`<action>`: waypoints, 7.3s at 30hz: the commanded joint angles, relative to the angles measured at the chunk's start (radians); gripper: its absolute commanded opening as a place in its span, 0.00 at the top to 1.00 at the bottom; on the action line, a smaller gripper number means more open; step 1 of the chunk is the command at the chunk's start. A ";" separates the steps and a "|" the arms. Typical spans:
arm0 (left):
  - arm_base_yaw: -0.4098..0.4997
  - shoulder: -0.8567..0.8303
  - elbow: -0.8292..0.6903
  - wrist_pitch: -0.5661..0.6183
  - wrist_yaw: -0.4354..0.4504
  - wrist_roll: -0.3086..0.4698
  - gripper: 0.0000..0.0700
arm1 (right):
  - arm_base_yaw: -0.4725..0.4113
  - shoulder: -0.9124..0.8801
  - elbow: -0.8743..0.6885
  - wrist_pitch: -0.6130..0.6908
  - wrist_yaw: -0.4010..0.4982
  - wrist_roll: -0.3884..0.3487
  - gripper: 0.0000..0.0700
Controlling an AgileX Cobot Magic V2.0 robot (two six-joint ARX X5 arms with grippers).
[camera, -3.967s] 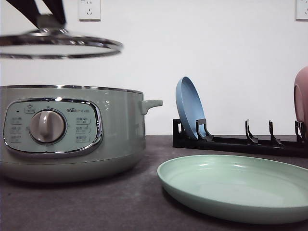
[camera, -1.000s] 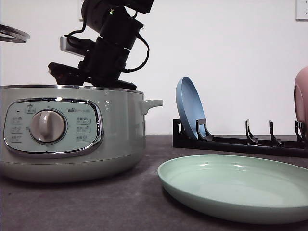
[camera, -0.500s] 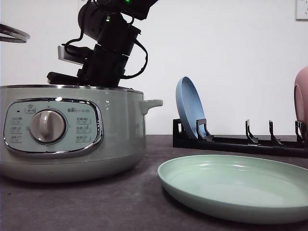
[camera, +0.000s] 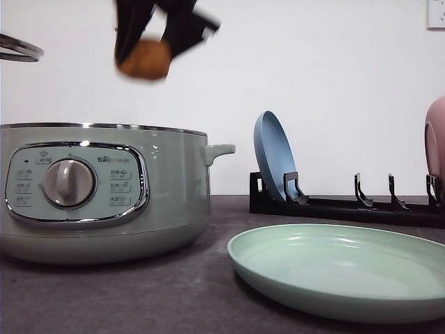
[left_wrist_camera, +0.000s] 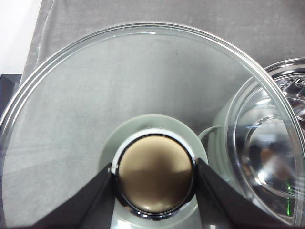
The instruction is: Transfer potato from steamer to green plate
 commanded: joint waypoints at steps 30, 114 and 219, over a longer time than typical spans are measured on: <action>-0.109 -0.007 0.029 0.045 0.116 -0.006 1.00 | -0.196 -0.775 -0.992 0.229 0.002 0.220 0.83; -0.407 0.359 0.028 0.185 0.175 0.013 1.00 | -0.176 -0.992 -1.272 0.405 0.113 0.354 0.01; -0.447 0.182 0.028 0.111 0.249 -0.007 0.27 | -0.175 -0.992 -1.272 0.387 0.072 0.323 0.01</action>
